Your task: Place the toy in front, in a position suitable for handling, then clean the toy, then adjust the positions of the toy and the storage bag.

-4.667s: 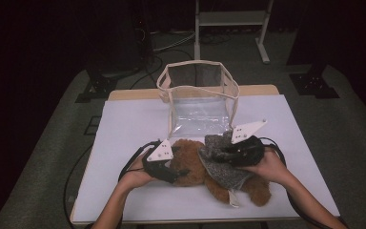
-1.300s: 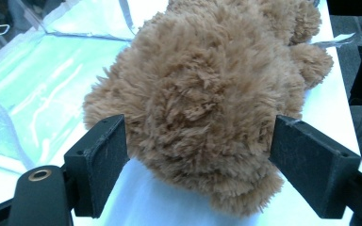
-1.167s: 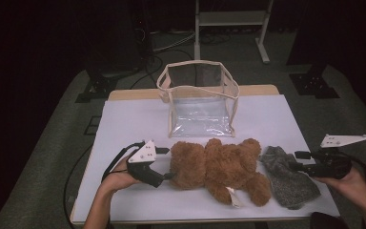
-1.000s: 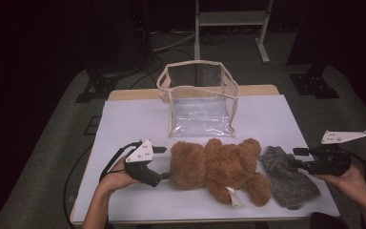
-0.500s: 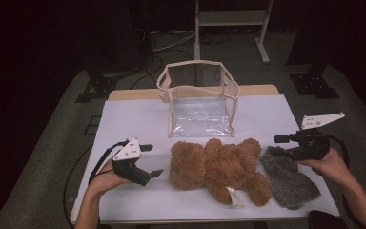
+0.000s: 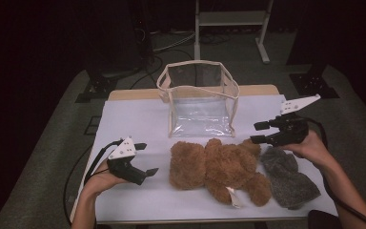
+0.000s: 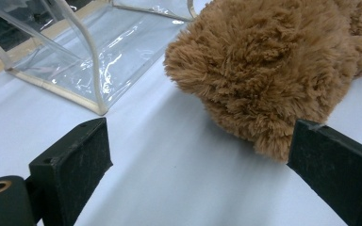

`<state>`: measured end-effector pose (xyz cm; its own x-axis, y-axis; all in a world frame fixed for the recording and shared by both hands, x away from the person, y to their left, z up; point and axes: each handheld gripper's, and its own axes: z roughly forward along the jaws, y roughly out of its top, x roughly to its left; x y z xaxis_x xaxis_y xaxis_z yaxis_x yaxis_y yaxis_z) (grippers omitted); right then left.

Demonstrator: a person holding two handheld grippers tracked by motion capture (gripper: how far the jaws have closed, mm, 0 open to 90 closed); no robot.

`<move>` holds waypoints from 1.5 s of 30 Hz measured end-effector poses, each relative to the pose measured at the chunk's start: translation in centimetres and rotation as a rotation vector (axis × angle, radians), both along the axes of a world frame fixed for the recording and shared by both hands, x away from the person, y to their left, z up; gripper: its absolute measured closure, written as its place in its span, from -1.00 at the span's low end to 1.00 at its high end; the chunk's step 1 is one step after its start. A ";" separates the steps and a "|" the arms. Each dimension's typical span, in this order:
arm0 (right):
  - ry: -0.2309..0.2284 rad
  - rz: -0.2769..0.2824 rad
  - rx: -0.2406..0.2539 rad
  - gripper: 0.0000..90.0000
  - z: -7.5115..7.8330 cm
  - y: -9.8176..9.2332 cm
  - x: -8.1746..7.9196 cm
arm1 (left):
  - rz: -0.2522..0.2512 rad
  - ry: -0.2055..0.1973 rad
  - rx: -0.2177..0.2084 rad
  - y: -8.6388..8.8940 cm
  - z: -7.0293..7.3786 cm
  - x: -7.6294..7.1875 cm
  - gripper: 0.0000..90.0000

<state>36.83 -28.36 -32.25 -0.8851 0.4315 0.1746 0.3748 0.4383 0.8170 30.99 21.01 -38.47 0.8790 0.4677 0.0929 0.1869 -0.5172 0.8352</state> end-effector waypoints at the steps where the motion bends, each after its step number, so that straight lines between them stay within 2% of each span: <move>1: -0.003 0.010 -0.005 -0.19 0.2 0.4 0.2 | 0.000 0.001 -0.001 0.1 0.0 0.0 -0.87; 6: -0.017 0.053 -0.023 -0.19 0.8 2.4 1.2 | 0.003 -0.002 -0.010 0.3 0.1 -0.1 -0.87; 15: -0.024 0.117 -0.062 -0.19 1.8 5.9 2.6 | 0.010 -0.005 -0.002 0.8 0.2 -0.1 -0.87; 21: -0.030 0.160 -0.072 -0.19 2.6 7.9 2.9 | 0.008 -0.010 -0.006 1.0 0.5 -0.3 -0.87; 26: -0.038 0.184 -0.089 -0.19 2.8 9.1 3.2 | 0.019 -0.014 0.010 1.3 0.4 -0.2 -0.87; 35: -0.030 0.222 -0.065 -0.17 3.5 10.6 4.3 | 0.034 -0.018 -0.008 2.0 0.5 -0.5 -0.87; 42: -0.030 0.253 -0.079 -0.16 4.3 12.2 4.8 | 0.046 -0.014 -0.004 2.4 0.4 -0.5 -0.87; 45: -0.038 0.264 -0.099 -0.16 4.8 12.8 5.2 | 0.048 -0.015 0.001 2.4 0.3 -0.6 -0.87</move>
